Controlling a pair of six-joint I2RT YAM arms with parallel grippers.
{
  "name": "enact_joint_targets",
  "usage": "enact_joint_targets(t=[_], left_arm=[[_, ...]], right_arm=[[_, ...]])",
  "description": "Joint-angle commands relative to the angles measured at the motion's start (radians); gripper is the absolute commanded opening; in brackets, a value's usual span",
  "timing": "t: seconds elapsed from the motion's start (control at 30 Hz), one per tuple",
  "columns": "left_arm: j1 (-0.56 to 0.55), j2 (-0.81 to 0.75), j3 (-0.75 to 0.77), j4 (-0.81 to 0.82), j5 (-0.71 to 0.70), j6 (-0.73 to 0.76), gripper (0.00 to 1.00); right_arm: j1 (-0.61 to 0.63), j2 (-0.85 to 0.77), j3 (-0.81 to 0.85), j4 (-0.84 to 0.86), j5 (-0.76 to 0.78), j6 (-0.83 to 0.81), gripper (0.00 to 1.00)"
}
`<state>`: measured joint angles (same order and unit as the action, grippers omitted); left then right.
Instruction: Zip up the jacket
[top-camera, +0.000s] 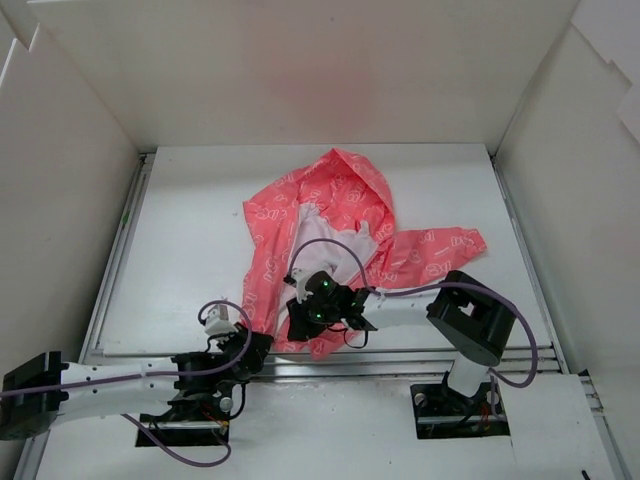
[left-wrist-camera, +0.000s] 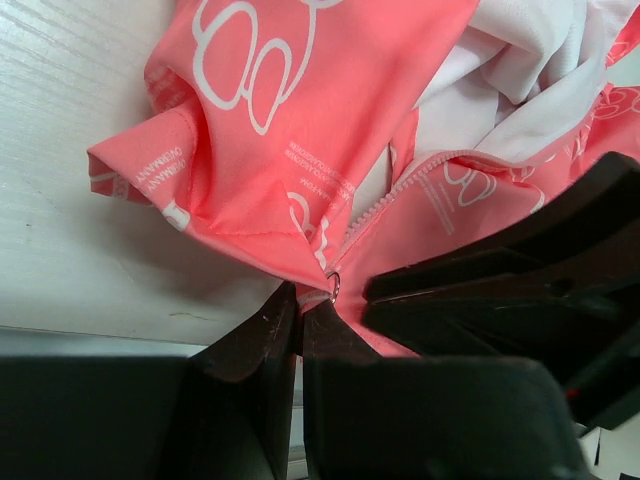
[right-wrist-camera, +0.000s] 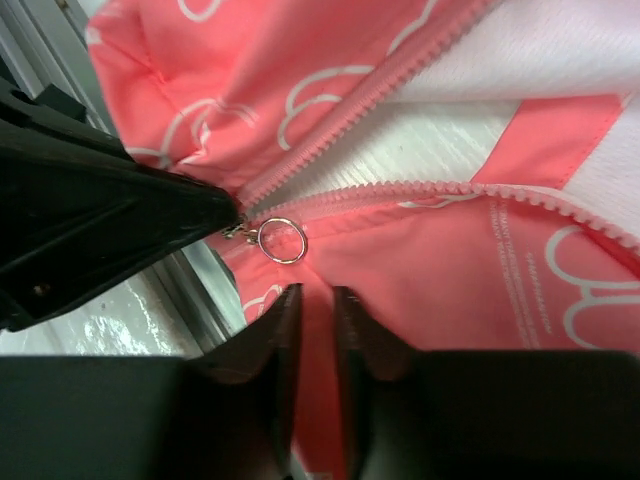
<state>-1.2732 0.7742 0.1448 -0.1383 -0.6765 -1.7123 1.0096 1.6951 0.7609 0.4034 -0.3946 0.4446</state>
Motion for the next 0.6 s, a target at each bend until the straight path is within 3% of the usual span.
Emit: enact_joint_targets(t=[0.0,0.03,0.1,0.2,0.27,0.57], left_arm=[[0.008,-0.023,-0.004,0.016,-0.002,0.000,0.00],[0.008,-0.023,-0.005,0.009,0.000,-0.007,0.00],[0.008,-0.021,-0.005,0.006,0.005,-0.010,0.00],[0.008,-0.012,0.005,0.017,0.011,-0.003,0.00],[0.017,0.000,0.013,0.016,0.021,0.002,0.00],[0.026,-0.013,0.019,-0.004,0.038,-0.021,0.00]], right_arm=[[0.012,0.009,0.054,0.092,-0.047,-0.006,0.21],[0.018,0.009,0.045,0.091,-0.055,-0.004,0.31],[0.043,-0.006,0.029,0.080,-0.040,-0.004,0.39],[0.070,-0.038,0.009,0.048,0.006,-0.015,0.42],[0.090,-0.048,0.011,0.046,0.029,-0.026,0.51],[0.170,0.001,0.049,-0.058,0.270,-0.037,0.51]])
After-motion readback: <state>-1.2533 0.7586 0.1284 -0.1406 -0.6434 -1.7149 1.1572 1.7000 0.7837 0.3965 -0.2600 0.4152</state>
